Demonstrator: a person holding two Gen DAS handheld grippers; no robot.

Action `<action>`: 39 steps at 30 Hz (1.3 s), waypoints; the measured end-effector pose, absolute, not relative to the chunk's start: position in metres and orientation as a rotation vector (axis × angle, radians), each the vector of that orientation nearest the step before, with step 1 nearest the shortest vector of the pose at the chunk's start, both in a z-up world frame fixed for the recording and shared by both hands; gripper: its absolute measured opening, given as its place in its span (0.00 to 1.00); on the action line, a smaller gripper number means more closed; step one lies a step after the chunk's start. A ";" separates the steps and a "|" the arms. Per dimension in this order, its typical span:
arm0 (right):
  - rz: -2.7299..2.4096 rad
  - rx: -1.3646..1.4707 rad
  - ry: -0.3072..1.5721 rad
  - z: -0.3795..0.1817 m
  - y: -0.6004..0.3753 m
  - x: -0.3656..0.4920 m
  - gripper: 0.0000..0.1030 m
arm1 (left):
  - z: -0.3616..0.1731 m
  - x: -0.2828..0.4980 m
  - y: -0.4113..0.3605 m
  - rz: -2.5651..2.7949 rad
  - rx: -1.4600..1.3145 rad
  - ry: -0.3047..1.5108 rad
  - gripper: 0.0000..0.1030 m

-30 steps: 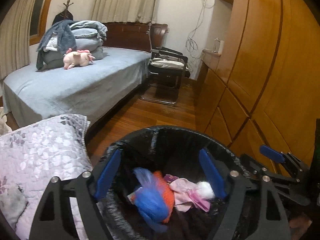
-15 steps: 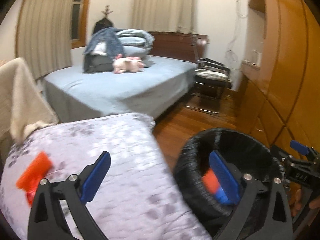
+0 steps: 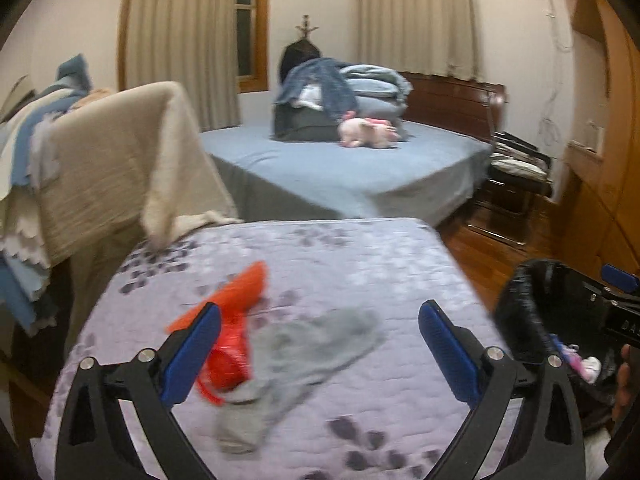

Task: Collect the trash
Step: 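Move both open tools back over the bed toward the grey sock, then grasp the grey sock with the right tool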

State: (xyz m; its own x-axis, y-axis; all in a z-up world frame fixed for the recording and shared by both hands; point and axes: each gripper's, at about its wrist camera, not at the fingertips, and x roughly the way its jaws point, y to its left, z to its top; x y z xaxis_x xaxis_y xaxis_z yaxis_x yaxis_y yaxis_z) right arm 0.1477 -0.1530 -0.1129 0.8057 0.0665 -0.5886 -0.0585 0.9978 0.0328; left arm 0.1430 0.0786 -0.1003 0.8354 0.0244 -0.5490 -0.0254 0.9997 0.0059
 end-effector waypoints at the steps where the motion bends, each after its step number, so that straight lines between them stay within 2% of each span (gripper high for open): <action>1: 0.079 0.004 0.631 -0.114 -0.145 0.150 0.95 | -0.102 0.143 0.086 0.044 -0.001 0.582 0.94; 12: 0.178 -0.012 0.674 -0.132 -0.086 0.172 0.95 | -0.125 0.145 0.154 0.169 -0.029 0.617 0.93; 30: 0.301 -0.130 0.801 -0.197 0.006 0.223 0.94 | -0.160 0.144 0.206 0.229 -0.063 0.681 0.91; 34: 0.328 -0.135 0.852 -0.209 0.014 0.234 0.82 | -0.165 0.146 0.209 0.218 -0.077 0.698 0.88; 37: 0.348 -0.129 0.887 -0.216 0.019 0.238 0.79 | -0.168 0.147 0.210 0.208 -0.081 0.706 0.87; 39: 0.371 -0.141 0.906 -0.220 0.023 0.239 0.70 | -0.170 0.148 0.210 0.200 -0.084 0.713 0.86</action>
